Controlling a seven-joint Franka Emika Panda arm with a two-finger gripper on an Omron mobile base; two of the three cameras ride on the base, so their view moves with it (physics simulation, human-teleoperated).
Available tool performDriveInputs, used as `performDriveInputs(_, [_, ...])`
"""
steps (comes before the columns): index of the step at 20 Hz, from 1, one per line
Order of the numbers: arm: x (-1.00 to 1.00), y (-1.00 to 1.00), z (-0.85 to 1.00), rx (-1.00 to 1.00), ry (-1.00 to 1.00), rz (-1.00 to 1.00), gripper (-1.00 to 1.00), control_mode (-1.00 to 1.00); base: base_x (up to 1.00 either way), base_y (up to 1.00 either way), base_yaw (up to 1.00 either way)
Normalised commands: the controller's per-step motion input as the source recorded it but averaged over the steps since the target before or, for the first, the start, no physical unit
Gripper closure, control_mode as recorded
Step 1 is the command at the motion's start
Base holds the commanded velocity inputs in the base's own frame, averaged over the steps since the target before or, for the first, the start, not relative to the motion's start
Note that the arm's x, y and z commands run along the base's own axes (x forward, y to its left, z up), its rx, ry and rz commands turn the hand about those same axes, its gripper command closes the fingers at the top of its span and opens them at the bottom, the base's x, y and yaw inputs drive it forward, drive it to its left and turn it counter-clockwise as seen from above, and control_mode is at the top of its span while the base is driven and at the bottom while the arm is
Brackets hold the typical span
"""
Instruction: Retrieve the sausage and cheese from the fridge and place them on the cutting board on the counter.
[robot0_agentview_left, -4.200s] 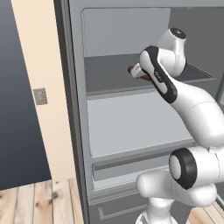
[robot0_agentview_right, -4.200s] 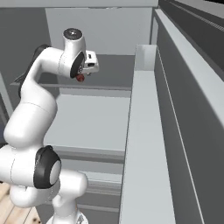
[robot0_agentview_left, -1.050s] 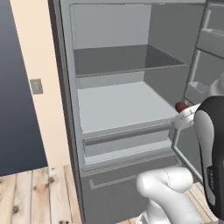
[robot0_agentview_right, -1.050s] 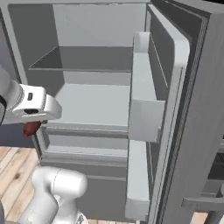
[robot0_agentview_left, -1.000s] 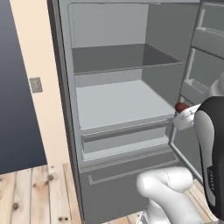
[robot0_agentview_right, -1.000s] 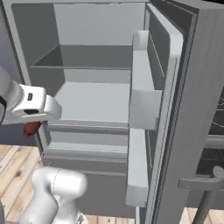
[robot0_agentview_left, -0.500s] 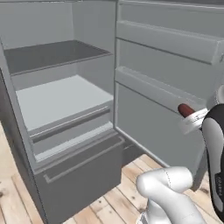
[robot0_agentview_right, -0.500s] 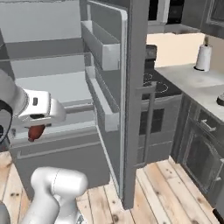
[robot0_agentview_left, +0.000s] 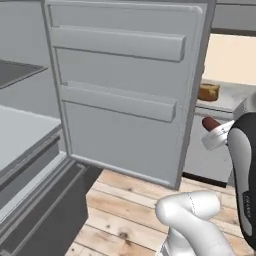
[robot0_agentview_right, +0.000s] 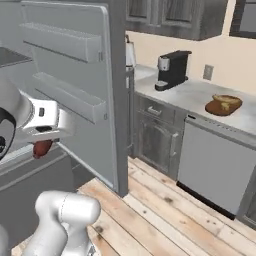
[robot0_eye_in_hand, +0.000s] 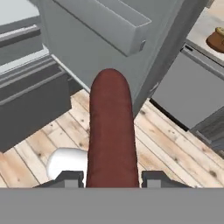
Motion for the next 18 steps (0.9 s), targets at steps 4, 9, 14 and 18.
performDriveInputs(4, [0.0, 0.0, 0.0, 0.0, 0.0, 0.0, 1.0, 1.0, -0.69, 0.01, -0.75])
performDriveInputs(9, [0.0, 0.0, 0.0, 0.0, 0.0, 0.0, 1.0, 1.0, 0.06, -0.01, -0.73])
performDriveInputs(14, [0.0, 0.0, 0.0, 0.0, 0.0, 0.0, 1.0, 1.0, 0.9, -0.22, -0.49])
performDriveInputs(18, [0.0, 0.0, 0.0, 0.0, 0.0, 0.0, 1.0, 1.0, 1.0, 0.0, -0.15])
